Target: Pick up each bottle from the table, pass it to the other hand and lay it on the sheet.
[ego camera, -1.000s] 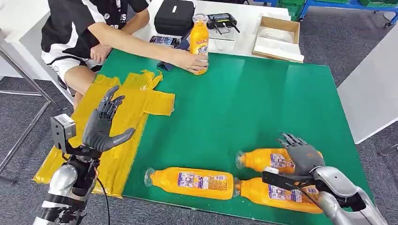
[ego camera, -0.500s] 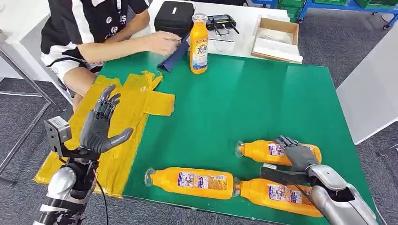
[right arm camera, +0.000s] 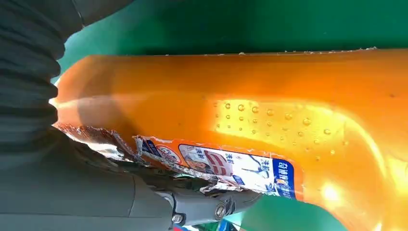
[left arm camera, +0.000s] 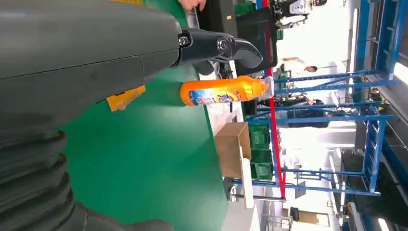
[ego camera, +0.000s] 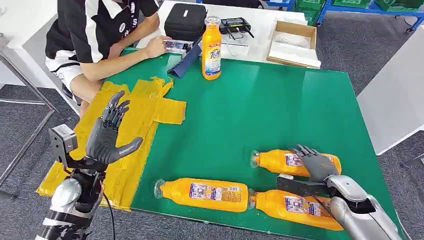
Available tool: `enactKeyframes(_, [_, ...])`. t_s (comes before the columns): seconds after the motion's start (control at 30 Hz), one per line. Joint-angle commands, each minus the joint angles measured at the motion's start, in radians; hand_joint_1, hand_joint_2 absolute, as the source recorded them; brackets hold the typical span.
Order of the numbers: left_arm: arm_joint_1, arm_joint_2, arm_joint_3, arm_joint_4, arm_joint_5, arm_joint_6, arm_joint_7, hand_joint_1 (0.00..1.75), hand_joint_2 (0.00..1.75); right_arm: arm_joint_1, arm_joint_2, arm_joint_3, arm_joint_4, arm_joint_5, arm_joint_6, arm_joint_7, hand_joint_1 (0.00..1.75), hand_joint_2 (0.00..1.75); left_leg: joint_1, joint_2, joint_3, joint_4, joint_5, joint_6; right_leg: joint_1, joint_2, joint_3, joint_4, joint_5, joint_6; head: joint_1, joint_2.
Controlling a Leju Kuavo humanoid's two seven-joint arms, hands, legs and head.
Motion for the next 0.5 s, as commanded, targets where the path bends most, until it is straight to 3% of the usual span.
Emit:
enactKeyframes(0.03, [-0.022,0.017,-0.02,0.019,-0.001,0.003,0.002,0.0,1.75,0.007,0.03,0.046,0.09,0.001,0.007,0.004,0.0,1.75,0.002,-0.001,0.003,-0.001,-0.001,-0.002,0.002,0.002,0.004,-0.002,0.0,-0.002,0.0,0.0])
enactKeyframes(0.17, [-0.022,0.016,-0.021,0.019,-0.001,0.006,0.003,0.0,1.75,-0.005,0.034,0.055,0.111,0.013,-0.002,0.015,0.0,1.75,0.002,-0.001,0.004,-0.001,-0.001,-0.003,0.002,0.002,0.005,-0.002,-0.001,-0.003,0.0,0.0])
enactKeyframes(0.2, [-0.021,0.016,-0.021,0.018,-0.001,0.007,0.003,0.0,1.75,-0.007,0.035,0.056,0.115,0.017,-0.006,0.016,0.93,1.75,0.002,0.0,0.003,-0.001,-0.001,-0.002,0.001,0.002,0.004,-0.002,0.0,-0.002,0.0,0.0])
enactKeyframes(0.23, [-0.021,0.016,-0.022,0.018,-0.001,0.007,0.003,0.0,1.75,-0.008,0.036,0.056,0.114,0.017,-0.007,0.016,1.75,1.75,0.002,0.0,0.004,-0.001,-0.001,-0.003,0.002,0.003,0.005,-0.002,-0.001,-0.003,0.0,0.0])
enactKeyframes(0.5, [-0.009,0.011,-0.019,0.007,-0.004,0.012,0.007,0.0,1.75,-0.001,0.05,0.031,0.081,0.034,-0.049,0.024,1.75,1.75,0.002,-0.002,0.003,-0.001,-0.001,-0.002,0.001,0.001,0.004,-0.002,-0.001,-0.002,0.0,0.0])
